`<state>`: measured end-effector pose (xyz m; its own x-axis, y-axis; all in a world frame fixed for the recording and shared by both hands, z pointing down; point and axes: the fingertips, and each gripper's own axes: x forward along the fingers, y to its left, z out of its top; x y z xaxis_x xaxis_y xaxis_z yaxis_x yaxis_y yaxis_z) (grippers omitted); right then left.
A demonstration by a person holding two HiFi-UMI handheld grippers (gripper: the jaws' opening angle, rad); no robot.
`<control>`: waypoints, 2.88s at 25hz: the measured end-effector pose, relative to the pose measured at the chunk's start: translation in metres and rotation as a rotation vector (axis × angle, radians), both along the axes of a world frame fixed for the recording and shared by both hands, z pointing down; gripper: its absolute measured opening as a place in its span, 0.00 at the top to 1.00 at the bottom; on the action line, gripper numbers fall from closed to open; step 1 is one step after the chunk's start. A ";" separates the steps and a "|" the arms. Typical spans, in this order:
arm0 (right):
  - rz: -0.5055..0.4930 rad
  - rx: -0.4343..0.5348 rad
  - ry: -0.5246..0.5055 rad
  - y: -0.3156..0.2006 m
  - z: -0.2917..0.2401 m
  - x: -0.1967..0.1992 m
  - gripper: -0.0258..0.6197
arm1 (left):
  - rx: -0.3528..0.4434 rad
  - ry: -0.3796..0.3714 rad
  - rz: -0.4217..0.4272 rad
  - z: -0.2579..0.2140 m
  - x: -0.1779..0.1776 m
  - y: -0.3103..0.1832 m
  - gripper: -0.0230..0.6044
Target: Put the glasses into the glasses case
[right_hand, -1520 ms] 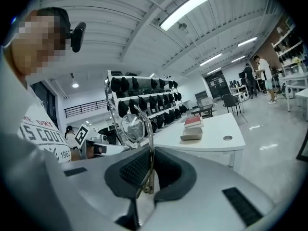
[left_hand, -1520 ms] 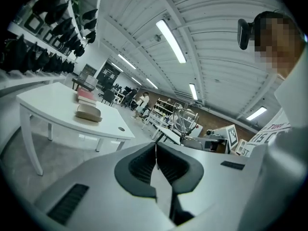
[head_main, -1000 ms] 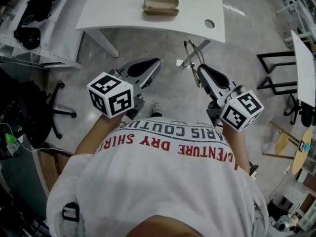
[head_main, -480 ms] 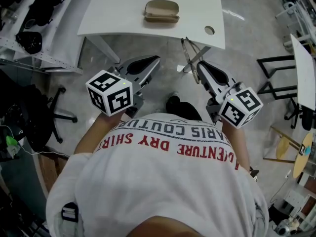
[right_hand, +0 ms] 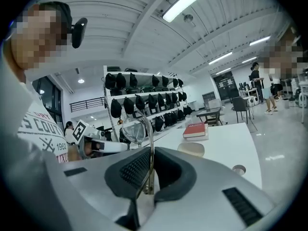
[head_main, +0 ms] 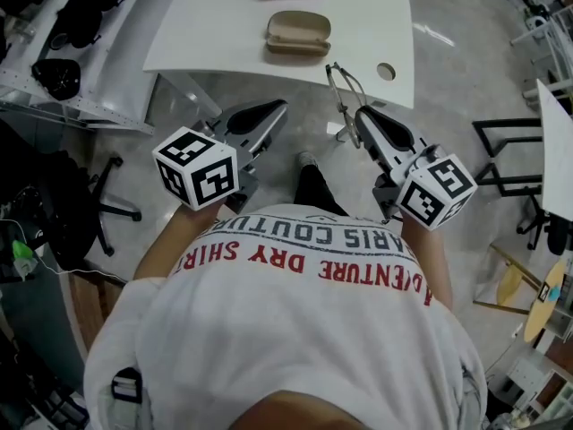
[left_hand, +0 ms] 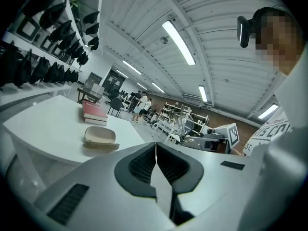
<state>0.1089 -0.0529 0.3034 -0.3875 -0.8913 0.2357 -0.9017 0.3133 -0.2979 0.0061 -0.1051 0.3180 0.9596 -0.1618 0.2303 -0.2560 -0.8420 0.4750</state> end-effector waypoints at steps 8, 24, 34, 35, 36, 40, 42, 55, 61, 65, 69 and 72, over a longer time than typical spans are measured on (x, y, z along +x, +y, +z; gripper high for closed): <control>-0.042 -0.026 -0.014 -0.054 0.006 0.031 0.90 | -0.030 -0.019 -0.051 0.007 0.026 -0.048 0.92; -0.160 -0.083 0.004 -0.156 0.030 0.079 0.90 | -0.079 -0.048 -0.144 0.029 0.074 -0.125 0.92; -0.287 -0.102 0.058 -0.209 0.042 0.082 0.90 | -0.116 -0.074 -0.269 0.046 0.071 -0.165 0.92; -0.303 -0.104 0.068 -0.214 0.044 0.080 0.90 | -0.116 -0.076 -0.281 0.046 0.069 -0.168 0.92; -0.317 -0.105 0.084 -0.218 0.046 0.079 0.90 | -0.116 -0.078 -0.292 0.046 0.068 -0.170 0.92; -0.381 -0.119 0.128 -0.233 0.060 0.071 0.90 | -0.117 -0.090 -0.333 0.048 0.062 -0.176 0.92; -0.414 -0.137 0.130 -0.241 0.070 0.067 0.90 | -0.118 -0.096 -0.360 0.050 0.058 -0.180 0.92; -0.553 -0.230 0.268 -0.271 0.141 0.048 0.90 | -0.136 -0.110 -0.474 0.069 0.042 -0.195 0.92; -0.594 -0.272 0.305 -0.277 0.166 0.041 0.90 | -0.157 -0.109 -0.505 0.080 0.035 -0.199 0.92; -0.608 -0.302 0.305 -0.278 0.183 0.038 0.90 | -0.170 -0.109 -0.516 0.089 0.032 -0.201 0.92; -0.611 -0.330 0.291 -0.277 0.195 0.038 0.90 | -0.181 -0.112 -0.518 0.095 0.031 -0.201 0.92; -0.625 -0.339 0.298 -0.276 0.201 0.037 0.90 | -0.184 -0.111 -0.520 0.097 0.032 -0.202 0.92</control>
